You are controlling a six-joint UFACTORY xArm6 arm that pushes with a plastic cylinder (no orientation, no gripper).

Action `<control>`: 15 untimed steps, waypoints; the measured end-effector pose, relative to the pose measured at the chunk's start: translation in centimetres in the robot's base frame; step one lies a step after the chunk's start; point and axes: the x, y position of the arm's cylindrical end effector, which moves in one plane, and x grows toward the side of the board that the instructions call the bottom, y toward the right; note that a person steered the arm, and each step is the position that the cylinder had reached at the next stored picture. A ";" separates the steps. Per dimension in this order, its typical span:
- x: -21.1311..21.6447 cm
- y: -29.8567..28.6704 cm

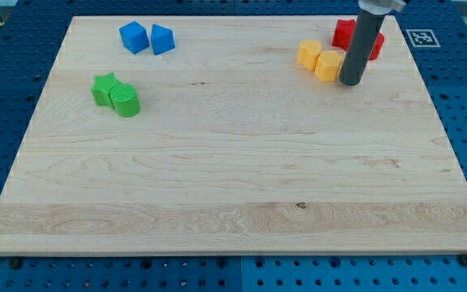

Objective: Slide the yellow hexagon and the yellow heart up and left a bit

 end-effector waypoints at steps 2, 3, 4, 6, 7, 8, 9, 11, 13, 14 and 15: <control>0.5 0.0; 0.7 0.0; 0.9 0.0; 1.2 0.0; 1.4 0.0; 1.0 -0.1; 0.3 -0.9; -2.6 -1.8; -4.0 -4.5; -4.0 -6.0; -4.3 -8.1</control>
